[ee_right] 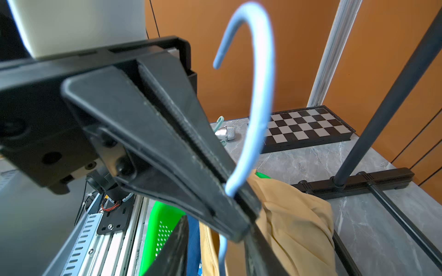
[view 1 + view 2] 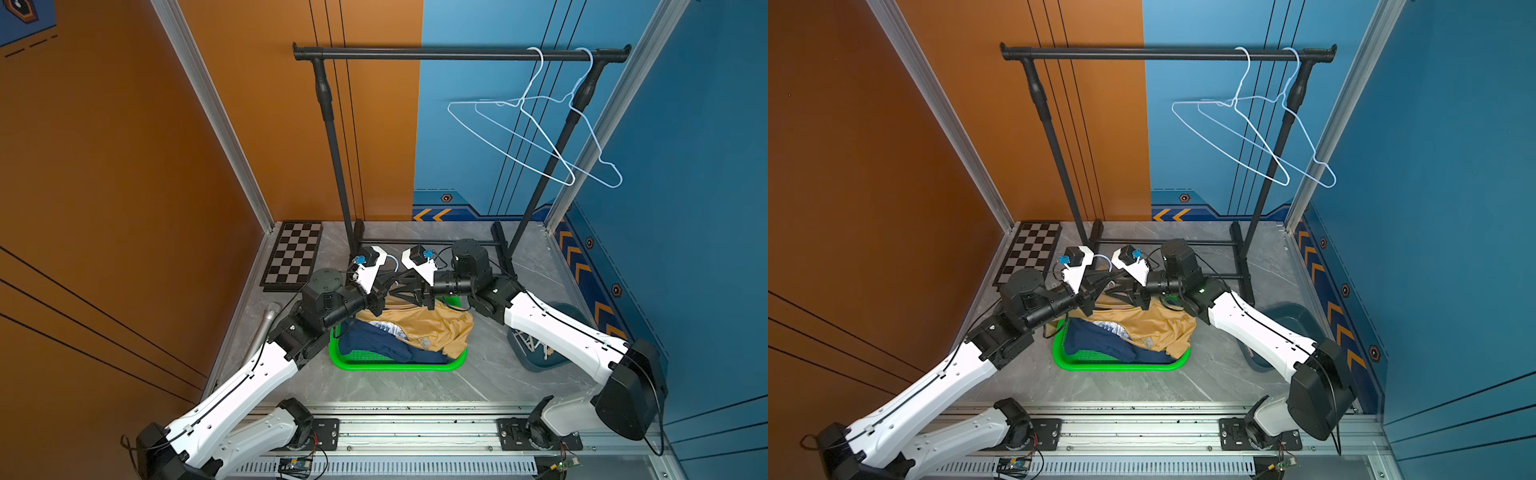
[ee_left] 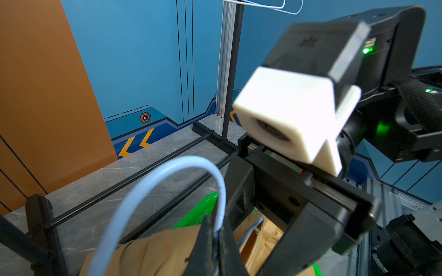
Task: Remove the clothespins securing t-shirts to the hanger
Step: Adjust the hanger.
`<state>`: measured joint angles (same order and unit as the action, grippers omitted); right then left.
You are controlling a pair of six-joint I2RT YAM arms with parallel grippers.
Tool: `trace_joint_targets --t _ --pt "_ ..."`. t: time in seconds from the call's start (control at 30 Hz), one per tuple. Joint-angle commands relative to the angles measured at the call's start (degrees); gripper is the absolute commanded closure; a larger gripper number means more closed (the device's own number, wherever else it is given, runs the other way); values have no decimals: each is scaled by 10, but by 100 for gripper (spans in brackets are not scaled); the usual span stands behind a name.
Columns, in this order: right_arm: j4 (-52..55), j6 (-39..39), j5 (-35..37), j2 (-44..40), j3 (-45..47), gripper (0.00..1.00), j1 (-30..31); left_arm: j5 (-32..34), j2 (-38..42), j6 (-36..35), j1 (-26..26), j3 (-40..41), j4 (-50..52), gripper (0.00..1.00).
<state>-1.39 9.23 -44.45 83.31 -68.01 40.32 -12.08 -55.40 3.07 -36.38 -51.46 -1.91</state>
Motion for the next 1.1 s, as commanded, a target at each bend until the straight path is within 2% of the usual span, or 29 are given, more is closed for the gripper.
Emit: trace_joint_targets --t 0.0,0.1,0.2,0.3,0.43,0.7,0.8,0.97,1.07 --pt "12 4 -14 11 -22 67 12 -15 5 10 6 -18 -18 100" --pt "-10 -14 -25 17 -21 71 11 -15 6 10 6 -17 -18 100" --pt "-9 -17 -31 21 -26 81 12 -12 9 10 6 -16 -18 100" --pt "14 -3 -29 21 -33 90 10 -8 14 9 8 -12 -13 89" --pt "42 19 -27 15 -37 100 7 -4 25 3 13 -8 2 68" --pt "62 37 -33 4 -39 100 3 -7 67 -30 31 -9 92 49" --pt "86 63 -37 -1 -48 100 -17 -15 95 -53 50 -14 146 41" --pt "122 142 -34 -26 -54 100 -14 -69 131 -93 101 -30 218 29" --pt "150 218 1 -51 -54 100 -5 -111 139 -116 129 -45 255 25"
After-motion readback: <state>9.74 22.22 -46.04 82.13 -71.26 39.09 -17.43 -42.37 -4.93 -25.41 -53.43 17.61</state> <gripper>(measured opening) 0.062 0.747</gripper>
